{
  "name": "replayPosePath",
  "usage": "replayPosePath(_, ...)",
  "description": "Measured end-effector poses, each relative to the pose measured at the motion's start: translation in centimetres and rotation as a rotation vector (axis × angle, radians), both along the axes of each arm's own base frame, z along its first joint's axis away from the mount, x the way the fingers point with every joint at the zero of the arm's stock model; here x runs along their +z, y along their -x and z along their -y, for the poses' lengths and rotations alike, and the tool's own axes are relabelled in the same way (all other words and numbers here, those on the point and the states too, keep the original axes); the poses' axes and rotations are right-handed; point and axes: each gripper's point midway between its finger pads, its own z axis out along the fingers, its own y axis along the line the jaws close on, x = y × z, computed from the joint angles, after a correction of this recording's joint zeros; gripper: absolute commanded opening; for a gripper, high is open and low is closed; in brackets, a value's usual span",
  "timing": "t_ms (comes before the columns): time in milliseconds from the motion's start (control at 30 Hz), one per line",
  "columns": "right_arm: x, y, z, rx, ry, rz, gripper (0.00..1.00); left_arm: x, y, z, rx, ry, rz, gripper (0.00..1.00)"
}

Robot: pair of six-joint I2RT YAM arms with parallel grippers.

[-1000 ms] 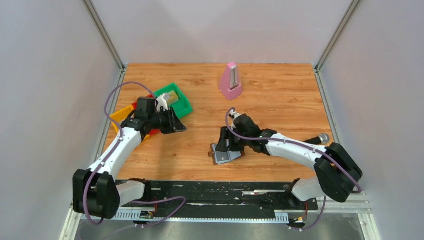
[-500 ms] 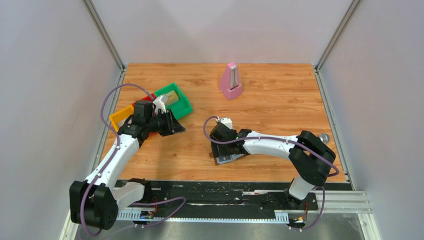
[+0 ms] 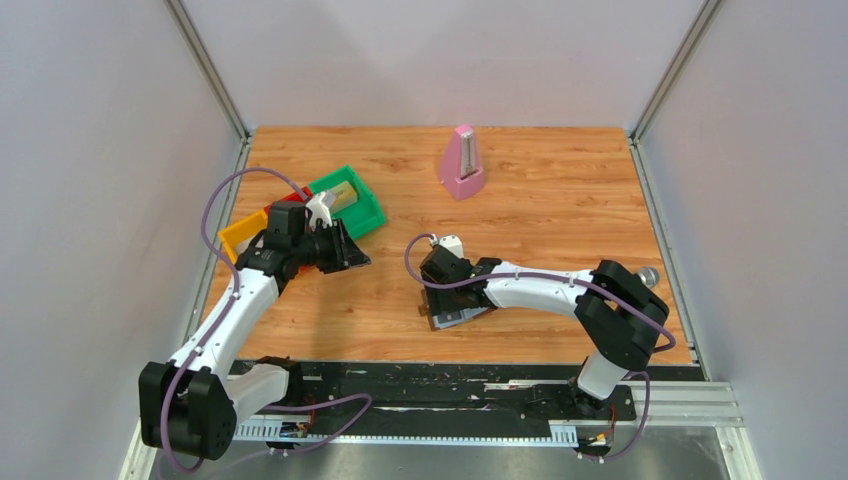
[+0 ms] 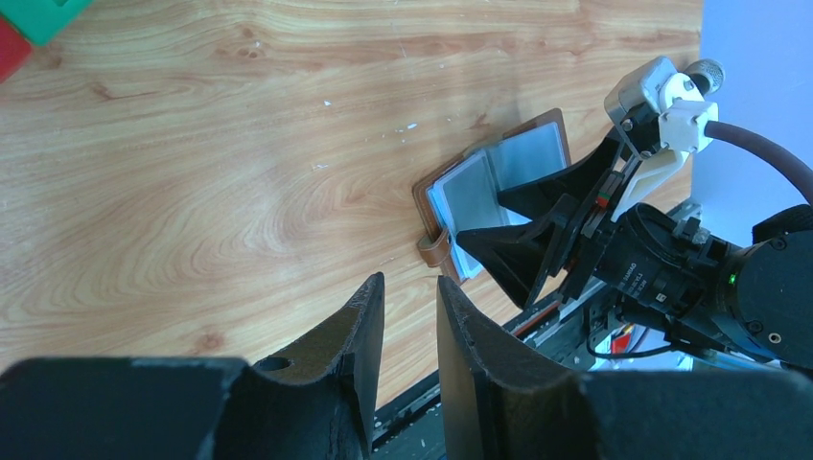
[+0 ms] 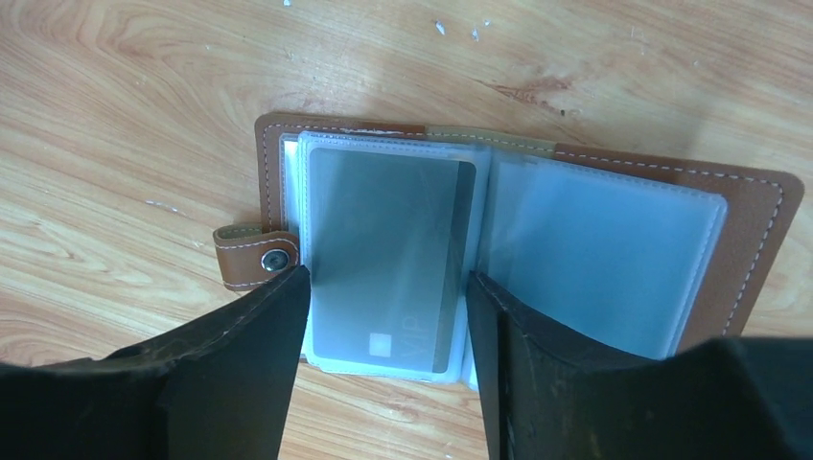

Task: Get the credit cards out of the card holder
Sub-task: Remove the credit card from the card holder.

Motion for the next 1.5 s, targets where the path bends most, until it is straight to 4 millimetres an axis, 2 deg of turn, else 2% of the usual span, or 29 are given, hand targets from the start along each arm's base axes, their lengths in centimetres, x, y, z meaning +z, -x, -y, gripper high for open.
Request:
replayPosePath(167, -0.1, 0.0, 0.0, 0.000, -0.003, 0.002, 0.53, 0.0, 0.0, 0.0, 0.001, 0.000, 0.000, 0.34)
replayPosePath(300, -0.1, -0.1, -0.2, 0.000, -0.012, 0.006, 0.65, 0.1, 0.0, 0.0, 0.001, 0.001, 0.004, 0.34)
replayPosePath(600, 0.2, 0.4, -0.3, 0.015, -0.015, 0.003, 0.65, 0.6, 0.3, 0.0, -0.001, 0.005, 0.021, 0.34)
replayPosePath(833, 2.1, 0.8, -0.2, 0.050, -0.037, 0.020, 0.69, 0.9, 0.6, 0.0, -0.002, 0.008, 0.029, 0.34)
replayPosePath(1100, 2.0, 1.0, -0.3, 0.076, -0.034, 0.013, 0.71, 0.8, 0.7, 0.1, -0.004, 0.010, 0.026, 0.34)
replayPosePath(1233, 1.3, 1.4, -0.5, 0.088, -0.023, -0.002, 0.72, 0.7, 0.8, 0.0, -0.004, 0.009, 0.020, 0.34)
replayPosePath(1333, 0.3, 1.7, -0.5, 0.098, 0.000, -0.018, 0.70, 0.6, 0.9, 0.1, -0.004, 0.010, 0.019, 0.34)
replayPosePath(1500, -0.4, 1.7, -0.2, 0.093, 0.035, -0.008, 0.59, 0.5, 1.0, 0.2, -0.008, 0.011, 0.013, 0.34)
